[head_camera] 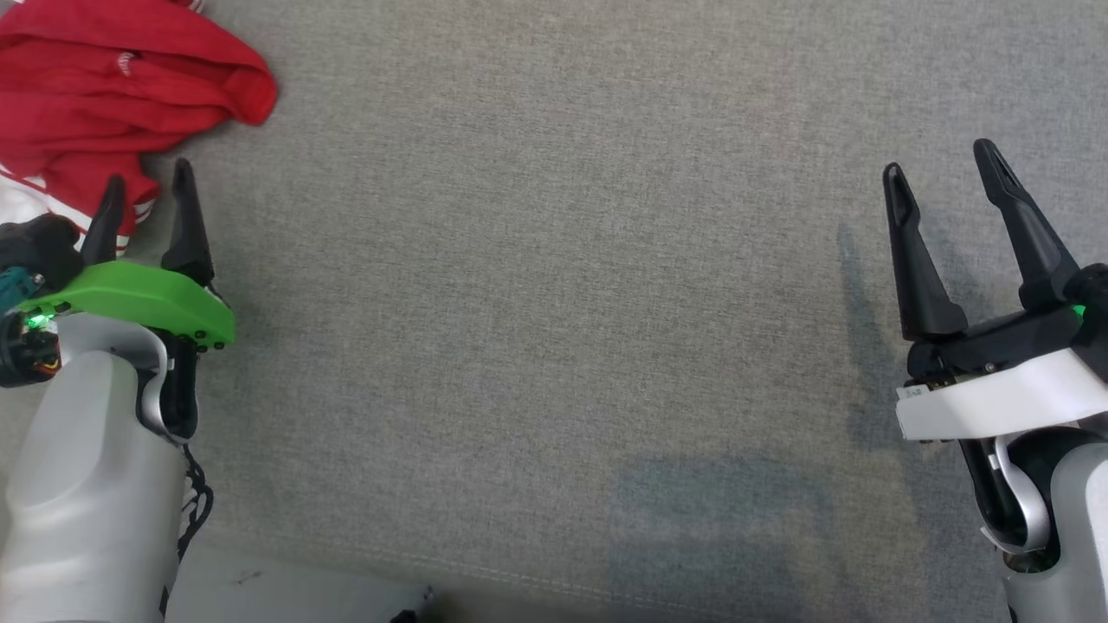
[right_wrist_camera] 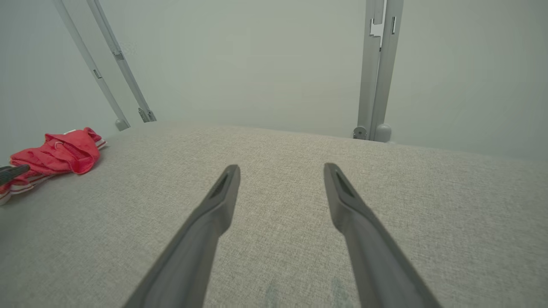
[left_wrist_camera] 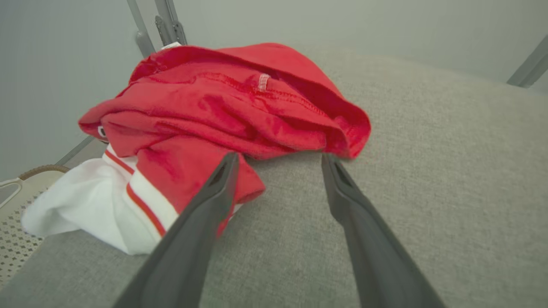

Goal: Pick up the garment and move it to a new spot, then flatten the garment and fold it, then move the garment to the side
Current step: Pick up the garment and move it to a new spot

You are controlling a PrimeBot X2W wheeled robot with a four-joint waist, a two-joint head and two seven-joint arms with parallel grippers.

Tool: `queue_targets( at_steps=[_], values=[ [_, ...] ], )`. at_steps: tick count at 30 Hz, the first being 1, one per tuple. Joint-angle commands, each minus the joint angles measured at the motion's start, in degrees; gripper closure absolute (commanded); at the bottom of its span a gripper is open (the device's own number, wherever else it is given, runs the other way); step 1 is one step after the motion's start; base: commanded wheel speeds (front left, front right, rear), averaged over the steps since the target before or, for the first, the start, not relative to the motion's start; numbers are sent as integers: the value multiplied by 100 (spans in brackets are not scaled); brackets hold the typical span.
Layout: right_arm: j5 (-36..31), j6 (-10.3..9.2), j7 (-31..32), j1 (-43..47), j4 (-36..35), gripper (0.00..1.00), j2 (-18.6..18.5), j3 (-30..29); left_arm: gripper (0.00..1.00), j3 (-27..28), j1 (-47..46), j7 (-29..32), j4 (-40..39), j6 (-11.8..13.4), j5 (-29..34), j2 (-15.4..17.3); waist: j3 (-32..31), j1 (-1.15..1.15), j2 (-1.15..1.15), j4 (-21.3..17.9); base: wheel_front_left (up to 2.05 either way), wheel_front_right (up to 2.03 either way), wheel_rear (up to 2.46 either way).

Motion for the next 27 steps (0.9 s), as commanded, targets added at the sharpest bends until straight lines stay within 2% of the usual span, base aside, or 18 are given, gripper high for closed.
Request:
queue_targets(
  at_steps=[1, 6, 7, 8, 9, 12, 16, 21, 27],
  values=[
    [-28, -4, -28, -119, 6, 0, 3, 16, 0, -26, -228, 8, 311, -54, -54, 104, 371, -1, 0, -283, 0, 0, 0],
    [-13, -4, -38, -200, 47, 0, -22, 39, 0, -123, -498, -6, 993, -127, -27, 228, 447, -1, 0, -291, 0, 0, 0],
    [-2, -4, -39, -216, 58, 0, -28, 37, 14, -141, -558, -10, 1117, -145, -33, 248, 458, -1, 0, -290, 0, 0, 0],
    [18, -4, -37, -225, 68, 0, -25, 32, 60, -183, -604, -14, 1220, -147, 4, 266, 464, -1, 0, -287, 0, 0, 0],
    [32, -4, -40, -232, 80, 0, -25, 26, 100, -205, -636, -15, 1307, -151, 30, 275, 466, -1, 0, -283, 0, 0, 0],
    [38, -4, -53, -211, 123, 0, -21, -5, 100, -241, -718, -29, 1441, -168, 114, 349, 433, -1, 0, -262, 0, 0, 0],
    [49, -4, -120, -157, 211, 0, 36, -32, 100, 5, -561, -45, 924, -23, 280, 446, 268, -1, 0, -237, 0, 0, 0],
    [77, -4, -256, -76, 374, 0, 105, -16, 100, 453, 58, -48, -281, 244, 658, 462, -89, -1, 0, -252, 0, 0, 0],
    [106, -4, -446, 79, 604, 0, 238, -51, 100, 970, 1059, -49, -2002, 400, 1072, 292, -601, -1, 0, -268, 0, 0, 0]
  ],
)
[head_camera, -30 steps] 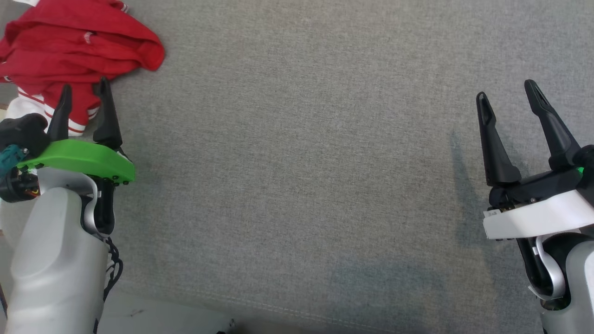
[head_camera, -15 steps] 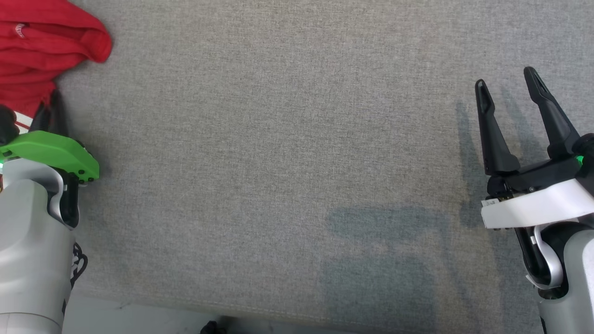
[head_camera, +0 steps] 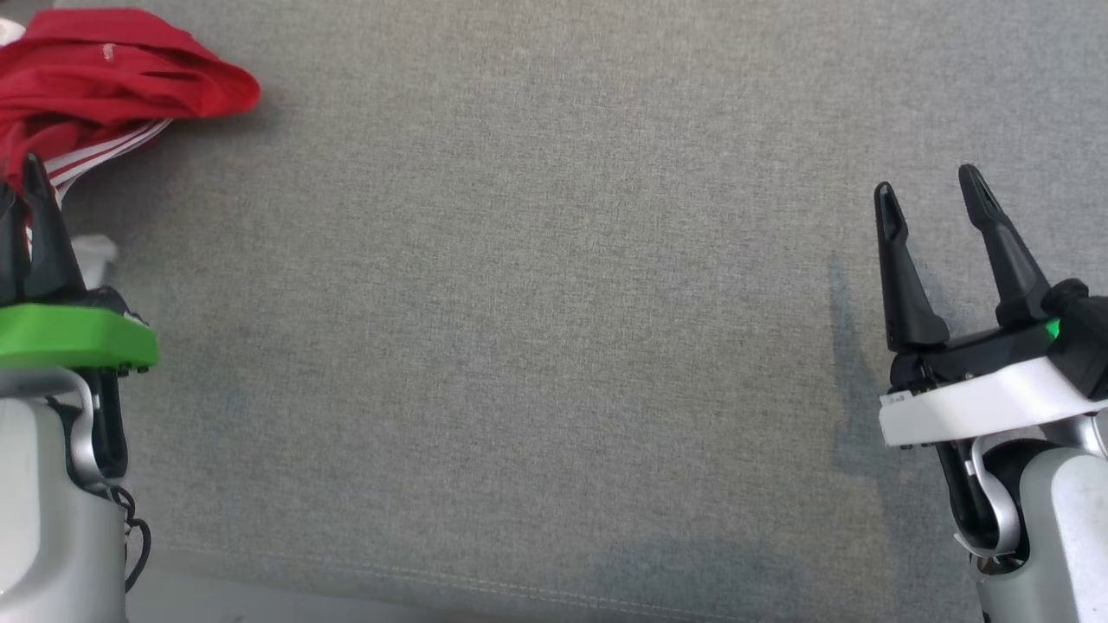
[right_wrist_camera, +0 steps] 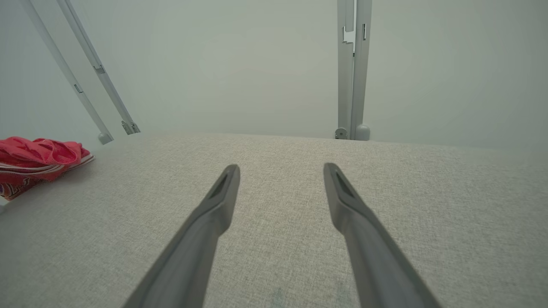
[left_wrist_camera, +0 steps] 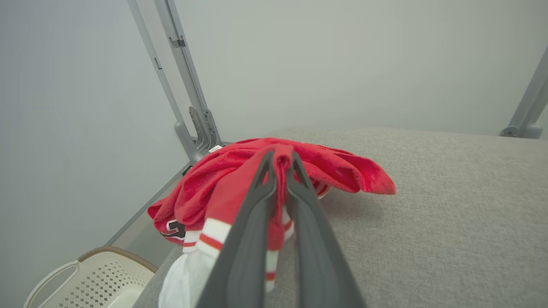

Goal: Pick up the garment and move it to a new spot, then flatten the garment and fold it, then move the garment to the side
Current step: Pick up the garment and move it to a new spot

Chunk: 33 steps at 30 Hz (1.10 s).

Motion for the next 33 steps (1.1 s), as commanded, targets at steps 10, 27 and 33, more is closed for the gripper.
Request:
queue_targets(
  at_steps=[10, 27, 33],
  values=[
    [127, -4, -250, 462, 377, 0, 179, 57, 100, 233, 1849, 34, -2207, 190, 364, -285, -1161, 0, 0, -222, 0, 0, 0],
    [204, -4, -406, 495, 464, 0, 342, 153, 100, -528, 2400, 833, -4217, 113, 573, -364, -1344, 0, 0, -1192, 0, 0, 0],
    [276, -3, -564, 353, 569, 0, 429, 268, 100, -1171, 1883, 1089, -4265, -143, 704, -455, -1051, 0, 0, -2025, 0, 0, 0]
  ],
)
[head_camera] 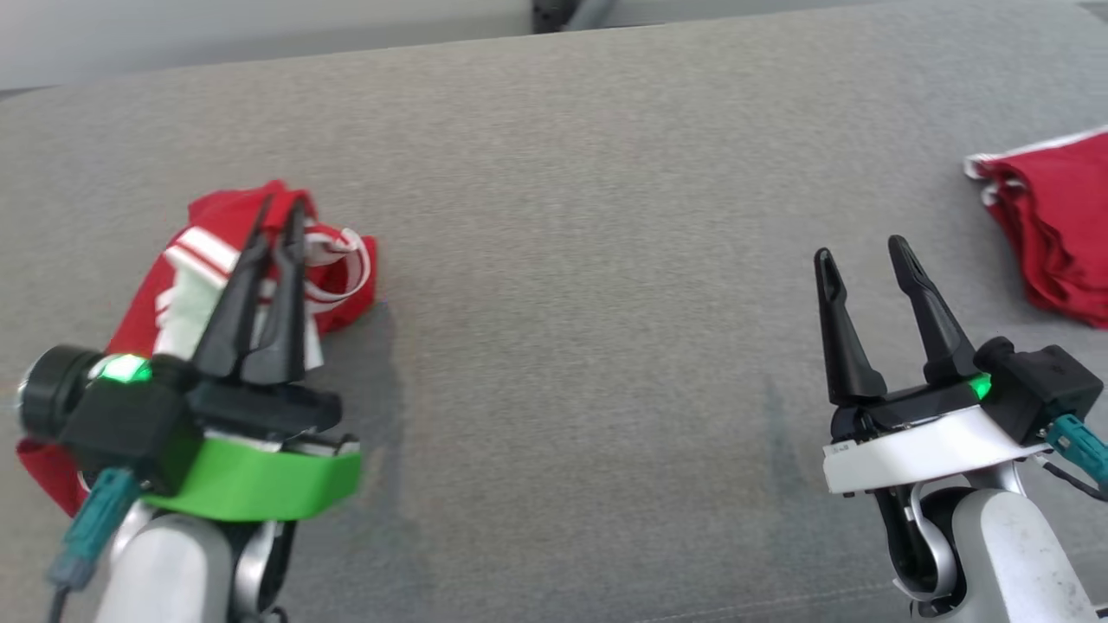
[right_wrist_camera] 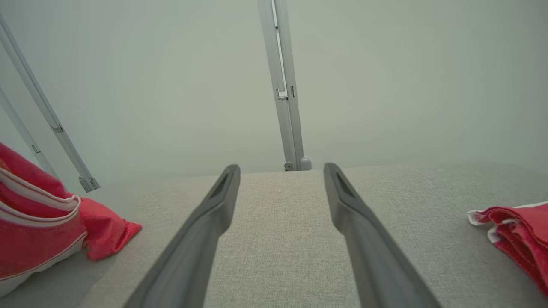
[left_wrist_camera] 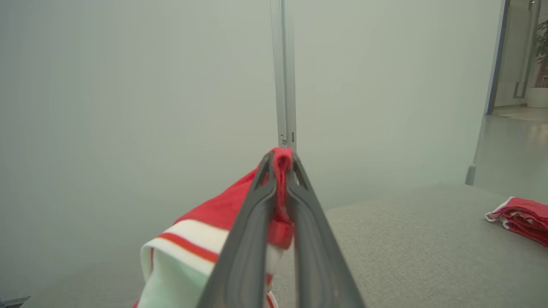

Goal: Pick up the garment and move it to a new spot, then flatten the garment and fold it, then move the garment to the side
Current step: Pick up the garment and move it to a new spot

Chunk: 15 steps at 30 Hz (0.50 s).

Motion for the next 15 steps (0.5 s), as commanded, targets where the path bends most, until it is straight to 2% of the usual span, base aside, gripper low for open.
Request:
queue_targets(
  at_steps=[1, 7, 11, 15],
  values=[
    [39, -2, -72, -54, 46, 0, 21, 30, 100, -126, -212, 55, 29, -71, 66, -42, 319, 0, 0, -788, 0, 0, 0],
    [217, -2, -354, -136, 331, 0, 109, 102, 100, -854, -871, 307, 488, -237, 166, -281, 748, 0, 0, -1682, 0, 0, 0],
    [303, -2, -482, -183, 479, 0, 139, 136, 100, -1287, -1141, 404, 920, -334, 142, -415, 968, 0, 0, -1975, 0, 0, 0],
    [376, -2, -594, -256, 594, 0, 147, 167, 100, -1650, -1358, 387, 1481, -386, 60, -552, 1146, 0, 0, -2109, 0, 0, 0]
  ],
)
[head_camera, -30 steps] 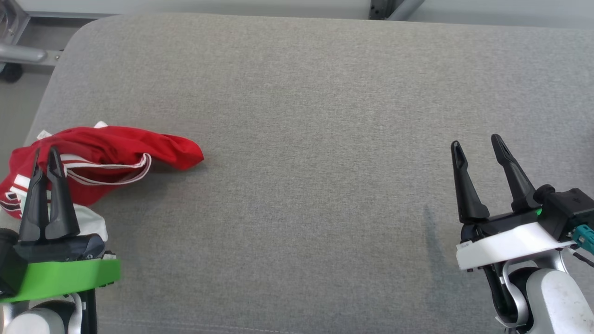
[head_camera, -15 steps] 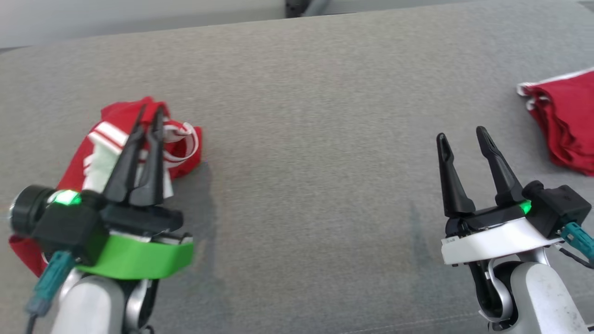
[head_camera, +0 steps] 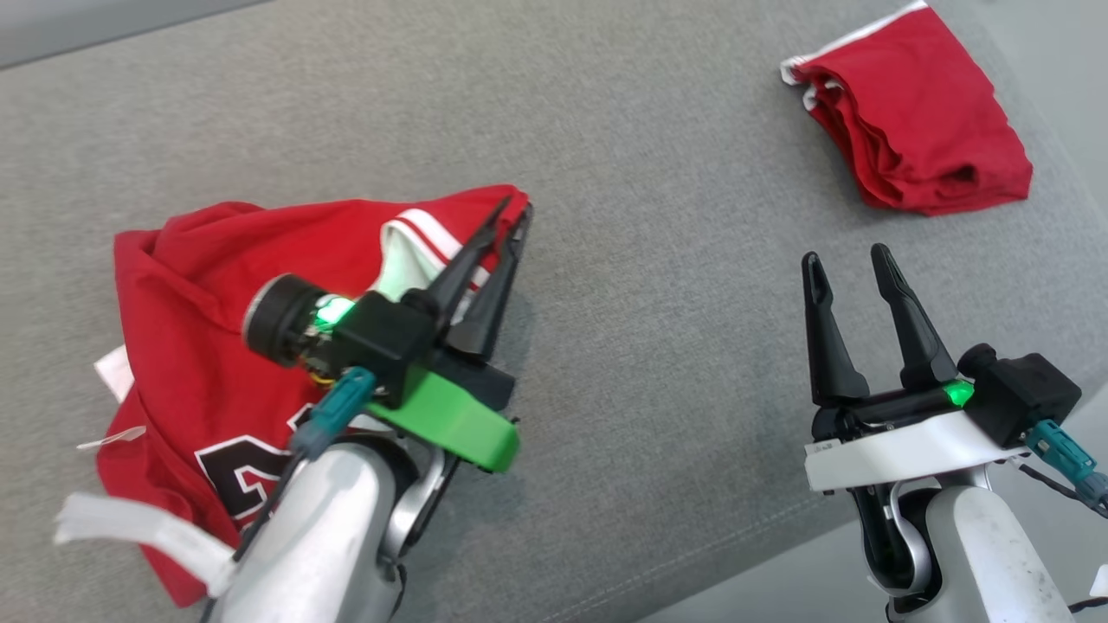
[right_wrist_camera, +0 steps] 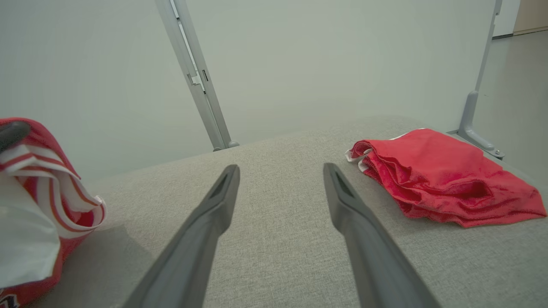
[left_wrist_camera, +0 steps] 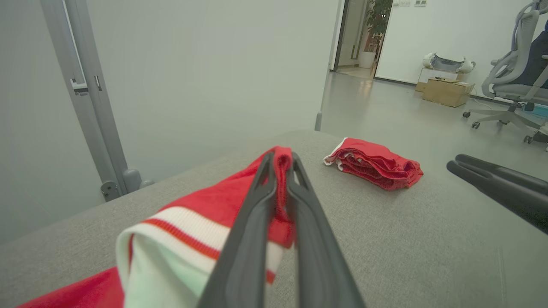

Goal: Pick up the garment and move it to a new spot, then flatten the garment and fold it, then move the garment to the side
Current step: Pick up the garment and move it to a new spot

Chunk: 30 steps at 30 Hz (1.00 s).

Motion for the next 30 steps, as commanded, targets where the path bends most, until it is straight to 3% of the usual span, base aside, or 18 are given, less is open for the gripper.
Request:
queue_targets(
  at_steps=[1, 7, 8, 9, 10, 18, 30],
  values=[
    [37, -2, -65, -122, 49, 0, 16, 26, 100, -89, -150, -53, 238, -27, -62, -14, 486, 0, 0, -451, 0, 0, 0],
    [175, -2, -165, -219, 207, 0, 16, 116, 100, -436, -380, -239, 1066, -66, -234, -141, 555, 0, 0, -443, 0, 0, 0],
    [160, -2, -172, -231, 234, 0, 16, 105, 68, -472, -412, -289, 1164, -71, -253, -149, 537, 0, 0, -406, 0, 0, 0],
    [140, -2, -179, -236, 251, 0, 15, 95, 6, -507, -438, -354, 1232, -75, -264, -156, 516, 0, 0, -363, 0, 0, 0],
    [111, -2, -188, -235, 266, 0, 15, 83, 0, -538, -468, -424, 1288, -79, -267, -165, 489, 0, 0, -313, 0, 0, 0],
    [-121, -2, -179, -258, 422, 0, -5, 33, 0, -318, -424, -939, 1522, 79, -398, -91, 134, 0, 0, 143, 0, 0, 0],
    [-247, -2, 55, -87, 493, 0, -293, -12, 0, 1093, 374, -1429, 1353, 859, -830, 503, -514, 0, 0, 934, 0, 0, 0]
  ],
)
